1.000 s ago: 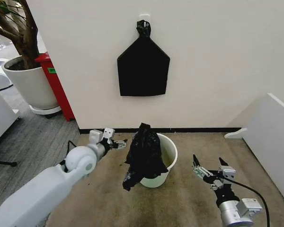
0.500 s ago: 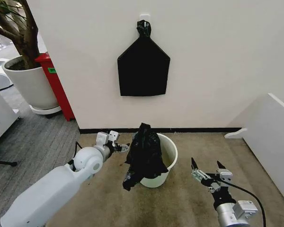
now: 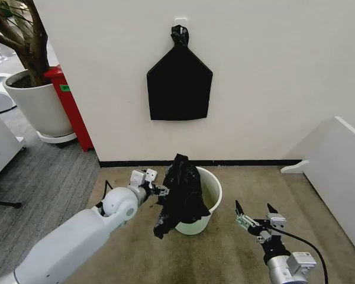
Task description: Place the garbage bag over the trash bin.
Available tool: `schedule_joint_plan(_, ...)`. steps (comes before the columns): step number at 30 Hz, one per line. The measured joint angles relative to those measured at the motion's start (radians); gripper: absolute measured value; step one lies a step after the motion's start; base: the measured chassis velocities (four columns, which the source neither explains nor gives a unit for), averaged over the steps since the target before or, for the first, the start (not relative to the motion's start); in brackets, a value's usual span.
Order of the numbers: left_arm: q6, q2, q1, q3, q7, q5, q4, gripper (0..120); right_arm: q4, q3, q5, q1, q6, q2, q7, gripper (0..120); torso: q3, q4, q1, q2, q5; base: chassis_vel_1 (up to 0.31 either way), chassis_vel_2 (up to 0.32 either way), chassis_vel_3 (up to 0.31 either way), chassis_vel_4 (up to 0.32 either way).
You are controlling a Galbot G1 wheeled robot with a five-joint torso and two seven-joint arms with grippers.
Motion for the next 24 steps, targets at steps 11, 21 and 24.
schedule_joint_plan(11, 0.0, -0.004, 0.007, 0.005, -0.022, -0.006, -0.015, 100, -0.013, -0.007, -0.001, 0.003, 0.002, 0.002, 0.0, 100, 0.0, -0.0001, 0.0, 0.0, -0.0001, 0.0, 0.0, 0.0, 0.0)
schedule_joint_plan(21, 0.005, 0.004, 0.011, -0.015, -0.02, -0.014, -0.003, 100, -0.033, -0.021, -0.001, 0.014, 0.004, 0.009, 0.0, 100, 0.0, 0.0, 0.0, 0.0, -0.0001, 0.0, 0.0, 0.0, 0.0)
schedule_joint_plan(24, 0.009, -0.013, -0.002, 0.0, -0.02, -0.013, 0.016, 100, -0.035, -0.021, -0.001, 0.013, 0.004, 0.006, 0.001, 100, 0.0, 0.0, 0.0, 0.0, -0.0001, 0.0, 0.0, 0.0, 0.0)
